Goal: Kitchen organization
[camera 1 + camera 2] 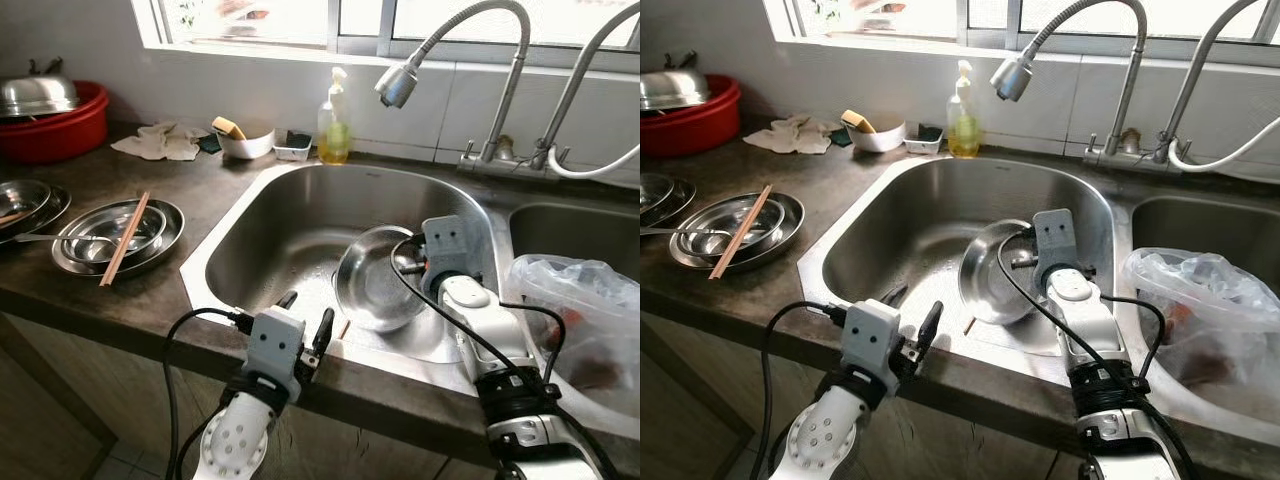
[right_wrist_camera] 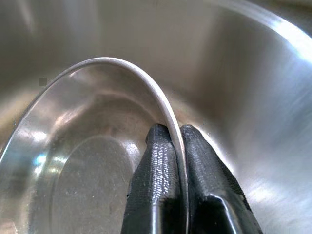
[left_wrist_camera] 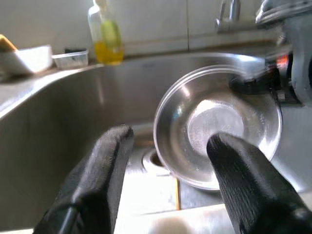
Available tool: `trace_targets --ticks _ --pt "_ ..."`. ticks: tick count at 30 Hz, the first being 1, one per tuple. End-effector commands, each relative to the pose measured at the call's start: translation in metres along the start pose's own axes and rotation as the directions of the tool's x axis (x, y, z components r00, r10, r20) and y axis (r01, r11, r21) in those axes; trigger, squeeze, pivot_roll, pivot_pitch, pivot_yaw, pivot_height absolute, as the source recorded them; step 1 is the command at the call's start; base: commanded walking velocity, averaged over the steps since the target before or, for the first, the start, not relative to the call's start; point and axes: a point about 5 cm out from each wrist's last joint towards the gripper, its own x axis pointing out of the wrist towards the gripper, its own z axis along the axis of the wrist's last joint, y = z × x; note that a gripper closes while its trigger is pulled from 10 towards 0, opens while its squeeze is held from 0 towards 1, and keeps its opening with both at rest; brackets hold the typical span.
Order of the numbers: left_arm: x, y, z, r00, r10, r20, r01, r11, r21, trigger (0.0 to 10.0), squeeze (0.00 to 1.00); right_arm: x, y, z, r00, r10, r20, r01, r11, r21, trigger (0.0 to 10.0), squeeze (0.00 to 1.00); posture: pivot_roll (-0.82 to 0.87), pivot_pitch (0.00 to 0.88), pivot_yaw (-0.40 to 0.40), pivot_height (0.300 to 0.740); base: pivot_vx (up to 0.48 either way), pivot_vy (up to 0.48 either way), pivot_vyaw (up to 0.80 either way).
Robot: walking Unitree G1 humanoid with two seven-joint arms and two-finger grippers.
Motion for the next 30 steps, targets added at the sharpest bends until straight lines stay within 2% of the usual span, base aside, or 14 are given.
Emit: trace_targets --ticks 1,5,6,7,8,16,17,20,21,24,25,26,27,30 --pt "-0.003 0.000 0.002 1.000 0.001 -0.011 -0.001 1.000 0.000 10.0 0.00 0.002 0.001 -0.005 0.999 0.014 -0.050 -0.014 1.000 -0.002 10.0 0.00 0.02 0.071 -0.037 0.740 0.000 0.000 0.00" --pt "-0.003 -0.001 0.003 1.000 -0.001 -0.012 0.001 1.000 0.001 10.0 0.00 0.002 0.001 -0.011 0.996 0.020 -0.083 -0.020 1.000 -0.001 10.0 0.00 0.02 0.078 -0.038 0.740 0.000 0.000 0.00" --pt "-0.003 -0.001 0.004 1.000 -0.001 -0.013 0.001 1.000 0.002 10.0 0.00 0.003 0.002 -0.013 0.996 0.028 -0.090 -0.028 1.000 -0.002 10.0 0.10 0.02 0.081 -0.041 0.740 0.000 0.000 0.00" --pt "-0.004 -0.001 0.004 1.000 -0.002 -0.014 0.002 1.000 0.002 10.0 0.00 0.002 0.002 -0.015 0.995 0.028 -0.097 -0.028 1.000 0.000 10.0 0.44 0.02 0.086 -0.042 0.740 0.000 0.000 0.00" --pt "-0.004 -0.001 0.004 1.000 -0.002 -0.015 0.002 1.000 0.003 10.0 0.00 0.002 0.002 -0.016 0.994 0.033 -0.101 -0.034 0.999 -0.009 10.0 1.00 0.02 0.086 -0.042 0.740 0.000 0.000 0.00" --pt "-0.004 -0.002 0.004 1.000 -0.001 -0.021 0.001 1.000 0.001 10.0 0.00 -0.001 -0.001 -0.017 0.997 0.016 -0.077 -0.016 1.000 0.012 10.0 1.00 0.02 0.089 -0.043 0.740 0.000 0.000 0.00" --pt "-0.004 -0.002 0.004 1.000 -0.001 -0.021 0.001 1.000 0.001 10.0 0.00 -0.002 -0.001 -0.014 0.999 0.003 -0.050 -0.002 1.000 0.022 10.0 0.23 0.02 0.087 -0.044 0.740 0.000 0.000 0.00" --pt "-0.004 -0.002 0.005 1.000 -0.001 -0.021 0.001 1.000 0.001 10.0 0.00 -0.003 -0.001 -0.012 0.999 -0.002 -0.040 0.003 1.000 0.021 10.0 0.23 0.02 0.087 -0.044 0.740 0.000 0.000 0.00" --pt "-0.003 -0.002 0.005 1.000 -0.001 -0.021 0.001 1.000 0.002 10.0 0.00 -0.005 -0.001 -0.007 1.000 -0.004 0.001 0.004 1.000 0.012 10.0 0.00 0.02 0.079 -0.042 0.740 0.000 0.000 0.00" --pt "-0.001 -0.002 0.005 1.000 -0.002 -0.017 0.002 1.000 0.004 10.0 0.00 -0.016 -0.002 0.015 0.987 -0.017 0.159 0.014 1.000 0.021 10.0 0.00 0.01 0.072 -0.042 0.740 0.000 0.000 0.00" --pt "-0.001 -0.002 0.005 1.000 -0.002 -0.017 0.002 1.000 0.004 10.0 0.00 -0.016 -0.002 0.015 0.987 -0.017 0.159 0.014 1.000 0.021 10.0 0.00 0.01 0.072 -0.042 0.740 0.000 0.000 0.00" --pt "0.000 -0.002 0.005 1.000 -0.002 -0.014 0.002 1.000 0.003 10.0 0.00 -0.023 -0.002 0.027 0.969 -0.019 0.247 0.010 0.999 0.037 10.0 0.00 0.01 0.064 -0.038 0.740 0.000 0.000 0.00" --pt "0.001 -0.002 0.005 1.000 -0.001 -0.013 0.002 1.000 0.003 10.0 0.00 -0.029 -0.001 0.032 0.958 -0.016 0.285 0.012 1.000 0.017 10.0 0.00 0.01 0.060 -0.037 0.740 0.000 0.000 0.00" --pt "0.003 -0.001 0.005 1.000 -0.001 -0.010 0.001 1.000 0.004 10.0 0.00 -0.039 0.000 0.037 0.939 -0.006 0.345 0.013 1.000 -0.019 10.0 0.00 0.00 0.049 -0.032 0.740 0.000 0.000 0.00"
